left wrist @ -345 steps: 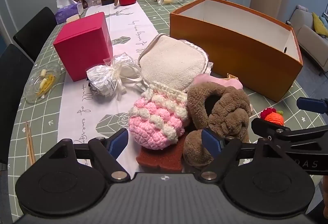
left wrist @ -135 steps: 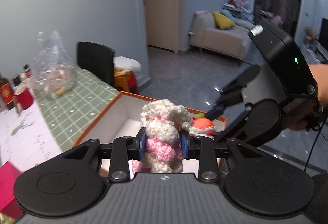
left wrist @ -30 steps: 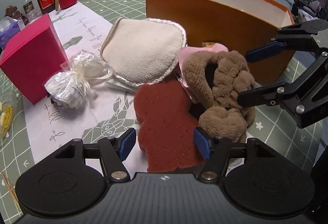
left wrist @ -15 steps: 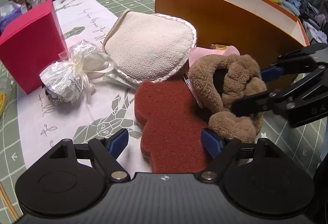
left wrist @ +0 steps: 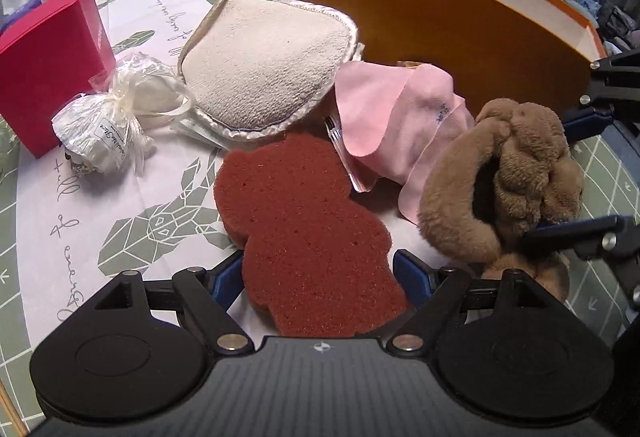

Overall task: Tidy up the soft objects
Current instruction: 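Move both tools back to the table toward the sponge and plush dog, then grasp the red bear sponge with left gripper while right gripper grasps brown plush dog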

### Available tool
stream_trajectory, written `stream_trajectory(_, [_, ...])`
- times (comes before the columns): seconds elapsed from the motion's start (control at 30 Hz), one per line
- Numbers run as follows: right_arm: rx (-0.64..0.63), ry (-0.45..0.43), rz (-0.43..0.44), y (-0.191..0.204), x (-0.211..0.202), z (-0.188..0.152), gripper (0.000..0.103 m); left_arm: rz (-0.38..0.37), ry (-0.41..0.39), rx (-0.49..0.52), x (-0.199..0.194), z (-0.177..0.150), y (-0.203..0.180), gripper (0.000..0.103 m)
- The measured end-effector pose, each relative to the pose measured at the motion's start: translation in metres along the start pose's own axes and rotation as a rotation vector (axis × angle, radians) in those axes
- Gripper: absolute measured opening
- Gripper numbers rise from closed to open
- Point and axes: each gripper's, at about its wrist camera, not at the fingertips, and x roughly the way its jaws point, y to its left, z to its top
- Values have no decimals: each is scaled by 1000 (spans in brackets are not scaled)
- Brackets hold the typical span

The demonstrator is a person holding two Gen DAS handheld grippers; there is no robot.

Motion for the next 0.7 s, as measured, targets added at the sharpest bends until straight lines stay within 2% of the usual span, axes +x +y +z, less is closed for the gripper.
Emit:
stream_trajectory(0.07, [24,-24,-12,-2,3,0,62,34,-4,-12,3,1,0,95])
stream_trajectory(0.13, [50,-41,-21,-4,6,1,74,71,-15,-3,4,1,-2,95])
stream_trajectory(0.2, [62,-35,-34,-2,8,2,78,88,-19,12,3,2,-1,91])
stream_trajectory(0.23, [76,-34,-27,-3,7,2,80,88,-14,10,1,2,1,86])
stream_trajectory(0.3, [118,-44,13,-4,2,2,88,99,-5,-8,-2,2,8,86])
stream_trajectory(0.43, [225,-19,61,-8,4,0,90,90,11,-51,-6,-1,21,85])
stream_trajectory(0.57, [344,-40,60,-8,11,-3,90,96,16,-68,-11,-1,26,85])
stream_trajectory(0.7, [463,-73,-45,-2,19,-8,90,91,-2,-82,-21,-1,27,85])
